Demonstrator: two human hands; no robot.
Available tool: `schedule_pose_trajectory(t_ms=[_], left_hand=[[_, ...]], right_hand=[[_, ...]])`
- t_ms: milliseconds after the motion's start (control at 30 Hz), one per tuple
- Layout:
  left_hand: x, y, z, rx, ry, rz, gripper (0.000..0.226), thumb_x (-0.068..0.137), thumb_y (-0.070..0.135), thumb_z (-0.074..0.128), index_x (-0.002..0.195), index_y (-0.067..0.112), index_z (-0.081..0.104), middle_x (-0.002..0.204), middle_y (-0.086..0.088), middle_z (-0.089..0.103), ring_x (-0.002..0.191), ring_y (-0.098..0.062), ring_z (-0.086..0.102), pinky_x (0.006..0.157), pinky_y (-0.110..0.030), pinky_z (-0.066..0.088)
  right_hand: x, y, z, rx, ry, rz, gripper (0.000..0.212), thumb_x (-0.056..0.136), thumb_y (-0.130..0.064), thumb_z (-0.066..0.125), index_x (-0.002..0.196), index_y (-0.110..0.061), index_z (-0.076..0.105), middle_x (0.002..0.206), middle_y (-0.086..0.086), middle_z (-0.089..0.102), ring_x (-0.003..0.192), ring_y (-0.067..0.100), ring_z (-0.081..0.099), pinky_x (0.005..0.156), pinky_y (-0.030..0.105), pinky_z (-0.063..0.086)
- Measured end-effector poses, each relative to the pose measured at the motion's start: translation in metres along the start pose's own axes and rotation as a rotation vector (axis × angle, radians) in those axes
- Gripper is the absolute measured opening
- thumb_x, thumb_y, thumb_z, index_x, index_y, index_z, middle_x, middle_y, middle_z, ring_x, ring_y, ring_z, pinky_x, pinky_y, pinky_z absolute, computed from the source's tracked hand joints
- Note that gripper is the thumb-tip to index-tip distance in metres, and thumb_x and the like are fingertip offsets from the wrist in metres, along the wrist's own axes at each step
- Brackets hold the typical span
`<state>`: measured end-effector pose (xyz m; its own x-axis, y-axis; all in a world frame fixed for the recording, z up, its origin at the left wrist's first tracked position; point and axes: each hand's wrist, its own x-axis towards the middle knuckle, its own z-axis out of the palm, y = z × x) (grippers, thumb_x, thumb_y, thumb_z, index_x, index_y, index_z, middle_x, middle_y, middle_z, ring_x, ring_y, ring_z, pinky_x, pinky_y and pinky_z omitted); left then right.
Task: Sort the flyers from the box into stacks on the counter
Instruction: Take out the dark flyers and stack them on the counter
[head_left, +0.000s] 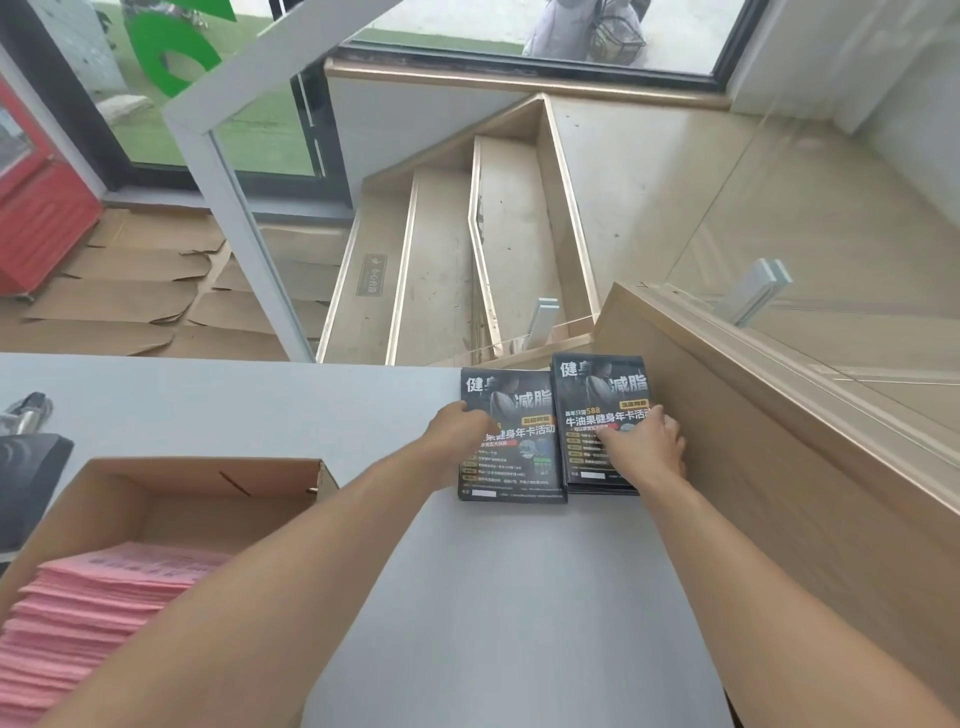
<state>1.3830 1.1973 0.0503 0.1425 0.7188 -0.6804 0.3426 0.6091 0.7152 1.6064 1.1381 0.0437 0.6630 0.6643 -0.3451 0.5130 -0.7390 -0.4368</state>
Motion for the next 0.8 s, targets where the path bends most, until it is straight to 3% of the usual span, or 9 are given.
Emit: schedule_pose_trajectory(t_ms=[67, 233, 333, 400, 467, 567, 700, 767, 800], left_hand=[[-0.001, 0.001, 0.005, 0.007, -0.013, -0.005, 0.065, 0.092, 0.015, 0.059, 0.153, 0.016, 0.035, 0.157, -0.004, 0.036, 0.140, -0.029, 0.038, 0.110, -0.045, 0.038], [-0.008, 0.000, 0.011, 0.005, -0.041, -0.004, 0.082, 0.087, 0.018, 0.063, 0.157, 0.025, 0.023, 0.164, 0.005, 0.020, 0.151, -0.028, 0.021, 0.121, -0.049, 0.024], [-0.013, 0.001, 0.024, 0.228, 0.084, 0.141, 0.089, 0.089, 0.018, 0.064, 0.161, 0.026, 0.013, 0.169, 0.004, 0.001, 0.156, -0.024, -0.002, 0.125, -0.049, 0.012], [-0.020, 0.004, 0.041, 0.152, 0.025, 0.234, 0.081, 0.093, 0.015, 0.063, 0.160, 0.027, 0.019, 0.168, 0.003, 0.016, 0.154, -0.021, 0.016, 0.123, -0.043, 0.022], [-0.030, 0.009, 0.062, 0.020, -0.103, 0.197, 0.075, 0.096, 0.016, 0.062, 0.159, 0.024, 0.022, 0.163, 0.002, 0.031, 0.148, -0.020, 0.033, 0.118, -0.038, 0.032], [-0.038, 0.014, 0.088, -0.029, -0.163, 0.144, 0.073, 0.098, 0.021, 0.062, 0.160, 0.020, 0.022, 0.162, 0.000, 0.034, 0.140, -0.018, 0.042, 0.100, -0.030, 0.038], [-0.040, 0.010, 0.106, -0.044, -0.175, 0.160, 0.077, 0.098, 0.021, 0.060, 0.161, 0.023, 0.016, 0.157, 0.002, 0.038, 0.093, 0.003, 0.052, 0.072, -0.017, 0.040], [-0.038, 0.009, 0.105, -0.089, -0.160, 0.146, 0.077, 0.097, 0.021, 0.062, 0.161, 0.023, 0.018, 0.161, 0.003, 0.032, 0.124, -0.009, 0.052, 0.089, -0.025, 0.043], [-0.040, 0.010, 0.102, -0.112, -0.157, 0.133, 0.076, 0.097, 0.020, 0.062, 0.160, 0.023, 0.021, 0.162, 0.003, 0.031, 0.138, -0.017, 0.044, 0.099, -0.029, 0.039]], right_hand=[[0.003, 0.001, 0.001, 0.002, -0.014, -0.007, 0.081, 0.090, -0.043, 0.065, 0.154, -0.010, 0.028, 0.159, 0.011, 0.030, 0.143, 0.034, 0.030, 0.111, 0.048, 0.035], [0.008, 0.001, -0.004, 0.037, -0.032, 0.010, 0.082, 0.086, -0.040, 0.069, 0.152, -0.009, 0.032, 0.155, 0.013, 0.032, 0.141, 0.035, 0.032, 0.111, 0.048, 0.036], [0.009, 0.003, -0.006, 0.069, -0.036, 0.039, 0.091, 0.085, -0.045, 0.074, 0.153, -0.005, 0.030, 0.156, 0.015, 0.033, 0.143, 0.035, 0.032, 0.113, 0.048, 0.034], [0.009, 0.005, -0.007, 0.096, -0.034, 0.057, 0.089, 0.084, -0.045, 0.077, 0.150, -0.004, 0.034, 0.153, 0.015, 0.036, 0.141, 0.034, 0.035, 0.112, 0.047, 0.036], [0.010, 0.007, -0.007, 0.161, -0.022, 0.063, 0.088, 0.081, -0.042, 0.082, 0.147, -0.004, 0.039, 0.149, 0.014, 0.040, 0.138, 0.033, 0.039, 0.112, 0.046, 0.038], [0.011, 0.008, -0.007, 0.235, 0.003, 0.049, 0.084, 0.074, -0.039, 0.087, 0.138, -0.004, 0.047, 0.141, 0.014, 0.049, 0.131, 0.032, 0.046, 0.112, 0.047, 0.039], [0.004, 0.007, -0.010, 0.189, 0.102, -0.038, 0.074, 0.078, -0.029, 0.081, 0.139, -0.006, 0.046, 0.140, 0.012, 0.051, 0.135, 0.031, 0.040, 0.116, 0.042, 0.030], [-0.003, 0.006, -0.016, 0.278, 0.152, -0.080, 0.060, 0.082, -0.017, 0.073, 0.136, -0.011, 0.046, 0.128, 0.009, 0.057, 0.122, 0.029, 0.051, 0.102, 0.040, 0.044], [-0.007, 0.003, -0.018, 0.342, 0.151, -0.088, 0.051, 0.087, -0.011, 0.067, 0.132, -0.015, 0.045, 0.119, 0.006, 0.060, 0.108, 0.025, 0.059, 0.085, 0.036, 0.052]])
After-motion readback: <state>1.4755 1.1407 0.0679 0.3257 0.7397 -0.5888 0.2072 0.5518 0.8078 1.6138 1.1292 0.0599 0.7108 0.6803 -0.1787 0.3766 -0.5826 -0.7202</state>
